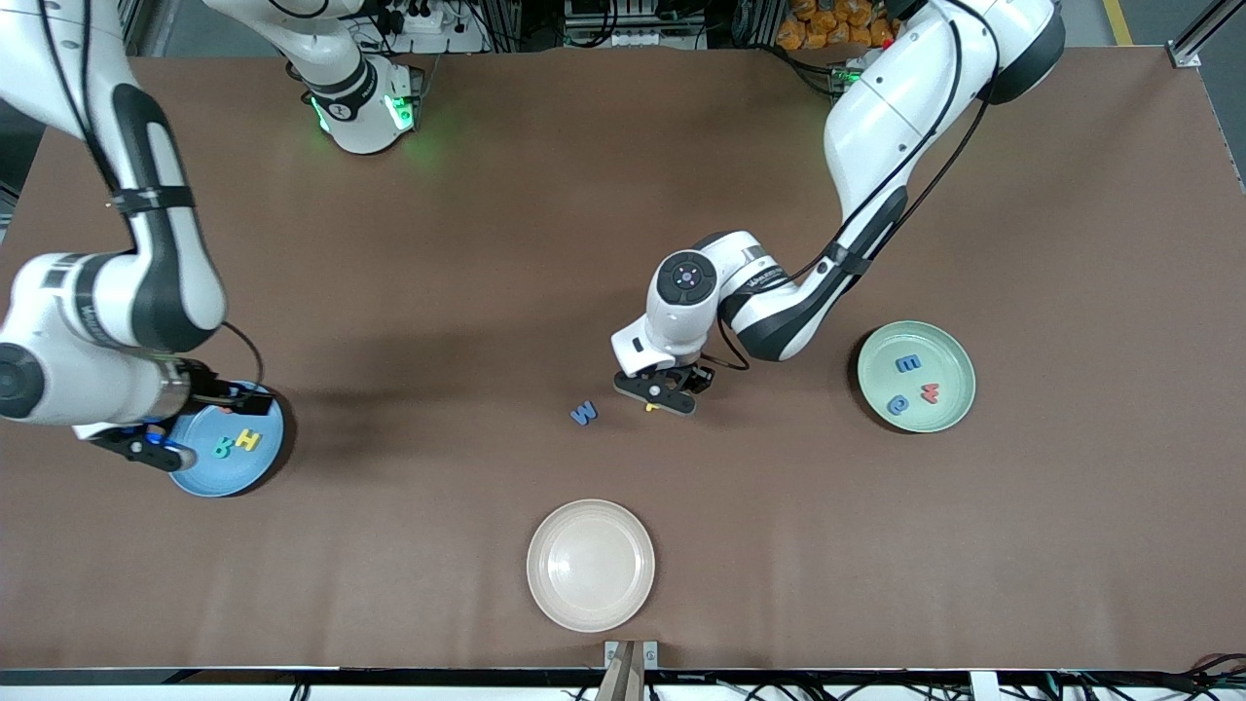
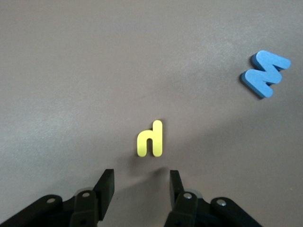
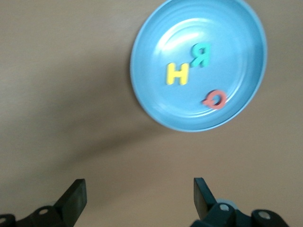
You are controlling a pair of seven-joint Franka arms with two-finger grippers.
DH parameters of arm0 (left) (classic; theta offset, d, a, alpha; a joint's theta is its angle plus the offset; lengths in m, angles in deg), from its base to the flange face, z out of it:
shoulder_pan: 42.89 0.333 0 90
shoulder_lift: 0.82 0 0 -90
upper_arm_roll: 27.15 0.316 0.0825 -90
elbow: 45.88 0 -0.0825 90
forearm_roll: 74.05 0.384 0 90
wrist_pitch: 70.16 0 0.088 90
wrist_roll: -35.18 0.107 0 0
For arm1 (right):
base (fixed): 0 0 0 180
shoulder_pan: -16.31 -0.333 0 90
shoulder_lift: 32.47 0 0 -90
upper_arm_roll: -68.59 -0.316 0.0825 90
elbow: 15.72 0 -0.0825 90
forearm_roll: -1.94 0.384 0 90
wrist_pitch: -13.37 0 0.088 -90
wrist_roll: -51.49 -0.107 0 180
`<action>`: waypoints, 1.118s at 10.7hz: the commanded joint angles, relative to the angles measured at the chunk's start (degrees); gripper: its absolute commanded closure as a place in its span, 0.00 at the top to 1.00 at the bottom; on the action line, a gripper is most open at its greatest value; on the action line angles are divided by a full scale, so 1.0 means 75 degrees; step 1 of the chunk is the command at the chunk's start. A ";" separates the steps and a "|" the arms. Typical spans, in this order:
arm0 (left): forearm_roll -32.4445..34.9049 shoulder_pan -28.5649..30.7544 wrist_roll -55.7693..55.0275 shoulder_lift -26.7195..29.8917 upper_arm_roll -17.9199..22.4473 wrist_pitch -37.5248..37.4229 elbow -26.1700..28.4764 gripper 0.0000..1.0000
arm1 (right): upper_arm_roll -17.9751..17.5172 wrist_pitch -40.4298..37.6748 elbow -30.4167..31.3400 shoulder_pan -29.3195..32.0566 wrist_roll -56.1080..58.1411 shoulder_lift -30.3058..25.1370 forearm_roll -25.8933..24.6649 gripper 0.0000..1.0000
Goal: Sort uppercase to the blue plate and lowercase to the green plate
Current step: 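Lower the left gripper and grasp the yellow lowercase h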
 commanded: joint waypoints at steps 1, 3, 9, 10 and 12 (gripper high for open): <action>-0.0178 -0.0133 -0.0013 -0.0239 0.0085 -0.0070 -0.0398 0.55 | 0.0001 -0.0045 0.0004 -0.0188 -0.0505 0.0041 0.0027 1.00; -0.0166 -0.0133 -0.0013 -0.0321 0.0097 -0.0070 -0.0492 0.55 | 0.0001 -0.0033 -0.0019 -0.0177 -0.0716 0.0042 0.0270 1.00; -0.0212 -0.0519 0.0057 -0.0321 0.0542 -0.0082 -0.0785 0.53 | 0.0013 0.0002 -0.0043 -0.0166 -0.0717 0.0100 0.0460 1.00; -0.0282 -0.0519 0.0069 -0.0333 0.0542 -0.0070 -0.0797 0.53 | 0.0013 0.0002 -0.0043 -0.0177 -0.0717 0.0100 0.0449 1.00; -0.0283 -0.0531 0.0069 -0.0403 0.0542 -0.0070 -0.0890 0.53 | 0.0013 0.0014 -0.0043 -0.0189 -0.0950 0.0100 0.0449 1.00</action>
